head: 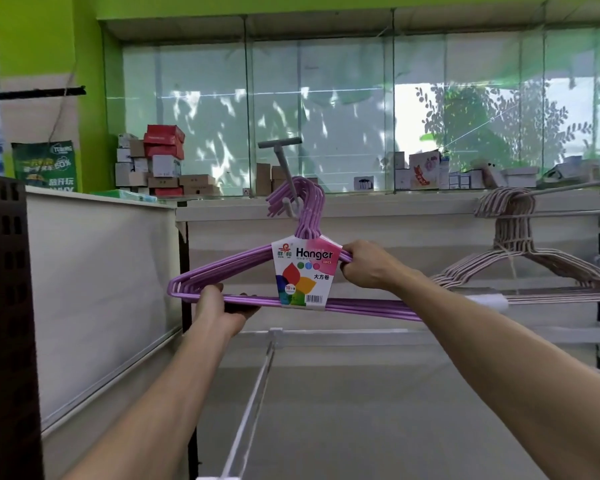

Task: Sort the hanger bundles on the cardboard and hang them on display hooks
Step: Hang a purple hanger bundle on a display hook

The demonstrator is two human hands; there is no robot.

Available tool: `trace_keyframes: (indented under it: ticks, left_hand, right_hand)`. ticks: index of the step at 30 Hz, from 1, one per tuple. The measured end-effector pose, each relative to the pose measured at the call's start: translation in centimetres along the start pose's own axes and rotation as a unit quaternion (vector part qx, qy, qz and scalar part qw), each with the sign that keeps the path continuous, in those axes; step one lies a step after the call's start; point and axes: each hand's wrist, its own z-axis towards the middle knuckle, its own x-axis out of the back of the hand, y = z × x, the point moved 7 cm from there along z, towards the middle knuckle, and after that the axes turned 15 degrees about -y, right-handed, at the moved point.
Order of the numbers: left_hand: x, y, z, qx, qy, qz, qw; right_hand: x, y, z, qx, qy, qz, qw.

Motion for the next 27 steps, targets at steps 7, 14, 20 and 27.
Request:
trace_keyframes:
  ticks: [7, 14, 20, 27]
  left_hand:
    - [0.6, -0.3, -1.6, 0.045, -0.044, 0.07, 0.996]
    - [0.5, 0.7, -4.9, 0.073, -0.078, 0.128, 0.986]
    - [1.5, 0.8, -6.9, 0.115, -0.093, 0.238, 0.96]
    - [0.6, 0.6, -9.3, 0.126, -0.133, 0.384, 0.905]
  right_hand:
    - [-0.3, 0.2, 0.0, -0.022, 0.019, -0.03, 0.999]
    - [-0.3, -0.6, -1.6, -0.022, 0.067, -0.062, 0.996]
    - [-0.1, -1.7, -4.0, 0.005, 0.08, -0.062, 0.995]
    - [0.4, -1.5, -8.0, -0.001, 0.097, -0.073, 0.993]
